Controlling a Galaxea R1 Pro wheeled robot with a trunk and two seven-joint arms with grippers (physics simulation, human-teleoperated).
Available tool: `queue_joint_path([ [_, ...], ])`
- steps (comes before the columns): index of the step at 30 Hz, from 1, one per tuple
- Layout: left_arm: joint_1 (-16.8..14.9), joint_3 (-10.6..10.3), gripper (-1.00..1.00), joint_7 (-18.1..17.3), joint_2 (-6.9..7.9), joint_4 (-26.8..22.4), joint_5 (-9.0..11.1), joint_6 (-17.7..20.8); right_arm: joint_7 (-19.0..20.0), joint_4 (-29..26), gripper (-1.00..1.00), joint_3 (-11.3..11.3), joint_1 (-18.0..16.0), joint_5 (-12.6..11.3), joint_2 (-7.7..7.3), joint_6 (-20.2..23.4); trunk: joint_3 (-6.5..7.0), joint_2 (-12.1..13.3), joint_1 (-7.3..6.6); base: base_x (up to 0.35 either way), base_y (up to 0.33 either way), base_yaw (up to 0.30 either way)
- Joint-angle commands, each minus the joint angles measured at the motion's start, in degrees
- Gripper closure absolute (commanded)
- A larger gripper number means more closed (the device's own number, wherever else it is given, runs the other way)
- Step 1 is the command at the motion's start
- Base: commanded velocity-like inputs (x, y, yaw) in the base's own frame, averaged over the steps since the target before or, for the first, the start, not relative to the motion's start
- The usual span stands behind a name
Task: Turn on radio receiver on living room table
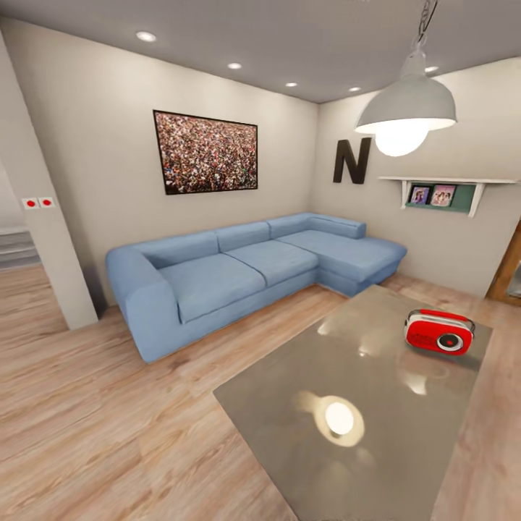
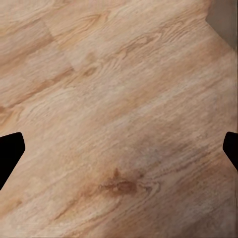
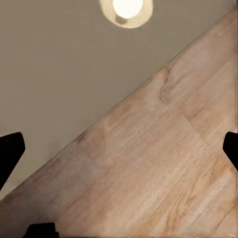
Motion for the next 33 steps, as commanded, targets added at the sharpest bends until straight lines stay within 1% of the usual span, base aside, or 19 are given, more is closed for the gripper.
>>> queue_joint_path([
  [1, 0.0, 0.0, -1.0, 0.0, 0.0, 0.0, 0.0, 0.0, 0.0, 0.0, -1.0, 0.0, 0.0, 0.0, 0.0, 0.0, 0.0, 0.0, 0.0, 0.0, -0.053, -0.272],
  [5, 0.0, 0.0, -1.0, 0.03, 0.0, 0.0, 0.0, 0.0, 0.0, 0.0, -1.0, 0.0, 0.0, 0.08, 0.0, 0.0, 0.0, 0.0, 0.0, -0.044, -0.201, -0.104],
  [13, 0.0, 0.0, -1.0, 0.06, 0.0, 0.0, 0.0, 0.08, 0.0, 0.0, -1.0, -0.04, 0.0, 0.14, 0.0, 0.0, 0.0, 0.0, 0.0, -0.106, -0.302, -0.008],
  [33, 0.0, 0.01, -1.0, 0.1, 0.0, 0.0, 0.0, 0.09, 0.0, 0.0, -1.0, -0.18, 0.0, 0.12, 0.0, 0.0, 0.0, 0.0, 0.0, -0.153, -0.305, 0.0],
])
